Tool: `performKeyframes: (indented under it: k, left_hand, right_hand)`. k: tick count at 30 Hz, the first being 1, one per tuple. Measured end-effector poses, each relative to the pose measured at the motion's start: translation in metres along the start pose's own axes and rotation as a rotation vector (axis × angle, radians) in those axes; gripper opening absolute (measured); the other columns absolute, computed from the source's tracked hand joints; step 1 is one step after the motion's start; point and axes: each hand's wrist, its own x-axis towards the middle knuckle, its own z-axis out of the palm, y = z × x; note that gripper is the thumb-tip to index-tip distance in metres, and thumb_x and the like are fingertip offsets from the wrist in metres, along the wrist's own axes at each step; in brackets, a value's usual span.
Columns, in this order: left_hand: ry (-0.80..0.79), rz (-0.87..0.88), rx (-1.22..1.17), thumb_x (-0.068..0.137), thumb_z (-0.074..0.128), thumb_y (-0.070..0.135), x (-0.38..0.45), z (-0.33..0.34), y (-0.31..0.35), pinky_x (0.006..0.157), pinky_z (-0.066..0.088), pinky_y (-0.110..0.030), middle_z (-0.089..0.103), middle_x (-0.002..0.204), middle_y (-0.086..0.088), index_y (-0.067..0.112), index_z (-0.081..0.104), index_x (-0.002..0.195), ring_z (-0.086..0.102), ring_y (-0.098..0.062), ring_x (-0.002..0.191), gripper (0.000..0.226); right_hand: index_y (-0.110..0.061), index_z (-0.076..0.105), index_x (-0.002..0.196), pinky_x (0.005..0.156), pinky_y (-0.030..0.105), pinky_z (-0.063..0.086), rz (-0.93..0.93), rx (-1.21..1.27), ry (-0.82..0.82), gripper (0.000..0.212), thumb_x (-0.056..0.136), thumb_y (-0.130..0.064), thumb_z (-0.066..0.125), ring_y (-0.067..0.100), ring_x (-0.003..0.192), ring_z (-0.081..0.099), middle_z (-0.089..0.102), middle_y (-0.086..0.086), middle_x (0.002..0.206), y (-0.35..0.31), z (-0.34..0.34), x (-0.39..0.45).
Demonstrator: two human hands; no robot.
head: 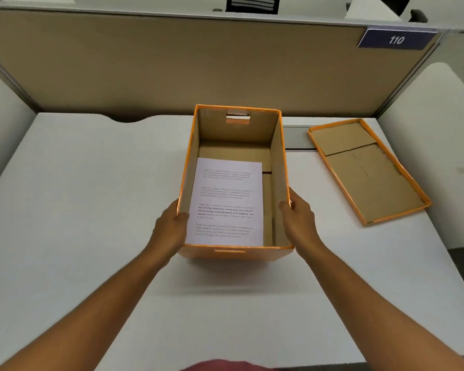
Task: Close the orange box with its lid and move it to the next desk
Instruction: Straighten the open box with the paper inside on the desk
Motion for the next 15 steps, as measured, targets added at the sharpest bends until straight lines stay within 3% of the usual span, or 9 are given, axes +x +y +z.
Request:
performKeyframes:
  k: [3, 5, 8, 12, 15]
  left_hand:
    - [0.001, -0.021, 0.018, 0.107, 0.036, 0.017, -0.032, -0.012, -0.039, 0.109, 0.051, -0.052, 0.064, 0.144, -0.005, 0.026, 0.049, 0.154, 0.061, -0.032, 0.127, 0.049]
    - [-0.006, -0.028, 0.036, 0.108, 0.036, 0.017, -0.048, -0.018, -0.061, 0.111, 0.050, -0.054, 0.063, 0.145, -0.005, 0.027, 0.048, 0.155, 0.061, -0.032, 0.129, 0.049]
    - [-0.055, -0.043, 0.035, 0.110, 0.037, 0.018, -0.065, -0.022, -0.083, 0.108, 0.051, -0.047, 0.063, 0.146, -0.004, 0.026, 0.045, 0.155, 0.061, -0.027, 0.125, 0.047]
    - [-0.090, -0.085, 0.053, 0.107, 0.049, 0.042, -0.063, -0.032, -0.086, 0.080, 0.052, -0.031, 0.065, 0.141, -0.005, 0.022, 0.050, 0.144, 0.064, -0.016, 0.103, 0.043]
    - [0.000, -0.059, 0.089, 0.101, 0.047, 0.062, -0.029, -0.043, -0.067, 0.096, 0.045, -0.039, 0.058, 0.150, -0.011, 0.017, 0.050, 0.147, 0.059, -0.029, 0.129, 0.064]
  right_hand:
    - [-0.035, 0.057, 0.148, 0.098, 0.047, 0.058, 0.028, -0.019, 0.002, 0.044, 0.108, -0.028, 0.042, 0.020, 0.113, 0.068, 0.072, -0.008, 0.126, 0.012, 0.015, -0.042]
    - [-0.036, 0.056, 0.149, 0.098, 0.047, 0.058, 0.038, -0.023, 0.007, 0.045, 0.108, -0.027, 0.043, 0.015, 0.104, 0.068, 0.072, -0.012, 0.116, 0.023, 0.024, -0.064]
    - [-0.035, 0.053, 0.152, 0.096, 0.042, 0.057, 0.046, -0.047, 0.006, 0.046, 0.108, -0.025, 0.043, 0.009, 0.101, 0.067, 0.070, -0.011, 0.117, 0.037, 0.032, -0.089]
    - [-0.037, 0.053, 0.150, 0.089, 0.035, 0.054, 0.102, -0.046, -0.034, 0.045, 0.105, -0.032, 0.048, 0.009, 0.103, 0.066, 0.070, -0.015, 0.123, 0.040, 0.031, -0.099]
    - [-0.025, 0.057, 0.146, 0.094, 0.034, 0.043, 0.104, -0.125, 0.009, 0.048, 0.105, -0.046, 0.045, 0.022, 0.118, 0.061, 0.065, 0.002, 0.142, 0.030, 0.027, -0.074]
